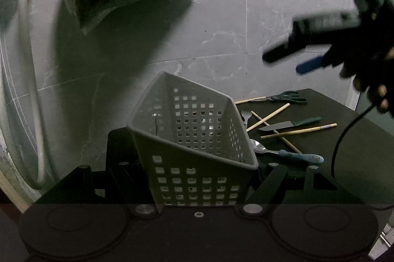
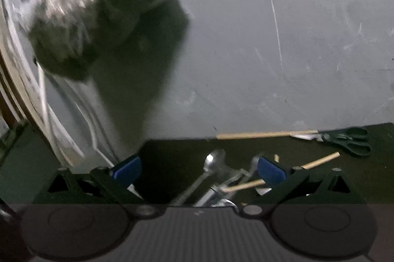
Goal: Organize utensils
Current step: 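Grasp another steel spoon from the table with the right tool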
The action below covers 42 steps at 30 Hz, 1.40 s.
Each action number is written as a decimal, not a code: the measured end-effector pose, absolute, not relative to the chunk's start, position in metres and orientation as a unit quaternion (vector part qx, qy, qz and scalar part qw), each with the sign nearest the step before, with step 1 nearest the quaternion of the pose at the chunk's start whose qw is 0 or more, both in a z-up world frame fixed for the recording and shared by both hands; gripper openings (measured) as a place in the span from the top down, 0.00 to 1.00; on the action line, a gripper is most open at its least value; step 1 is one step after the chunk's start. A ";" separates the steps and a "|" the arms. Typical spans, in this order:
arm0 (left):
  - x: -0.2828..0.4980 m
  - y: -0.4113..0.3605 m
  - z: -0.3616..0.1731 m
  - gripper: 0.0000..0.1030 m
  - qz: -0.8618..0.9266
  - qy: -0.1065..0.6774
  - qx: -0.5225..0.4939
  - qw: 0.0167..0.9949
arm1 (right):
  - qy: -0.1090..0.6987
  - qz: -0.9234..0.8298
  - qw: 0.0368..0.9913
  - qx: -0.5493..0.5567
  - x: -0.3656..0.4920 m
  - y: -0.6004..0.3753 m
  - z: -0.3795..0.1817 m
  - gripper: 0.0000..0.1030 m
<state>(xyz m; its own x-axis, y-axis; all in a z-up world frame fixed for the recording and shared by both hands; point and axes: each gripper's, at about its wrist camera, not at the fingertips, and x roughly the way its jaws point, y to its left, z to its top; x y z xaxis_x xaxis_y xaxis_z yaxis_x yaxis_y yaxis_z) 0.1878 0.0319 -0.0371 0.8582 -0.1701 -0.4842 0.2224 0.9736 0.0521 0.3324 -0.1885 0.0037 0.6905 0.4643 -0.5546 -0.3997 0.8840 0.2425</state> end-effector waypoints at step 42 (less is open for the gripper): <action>0.192 0.012 -0.033 0.25 -0.047 0.268 0.047 0.961 | 0.333 0.378 0.863 -0.044 0.484 -0.145 -0.118 0.44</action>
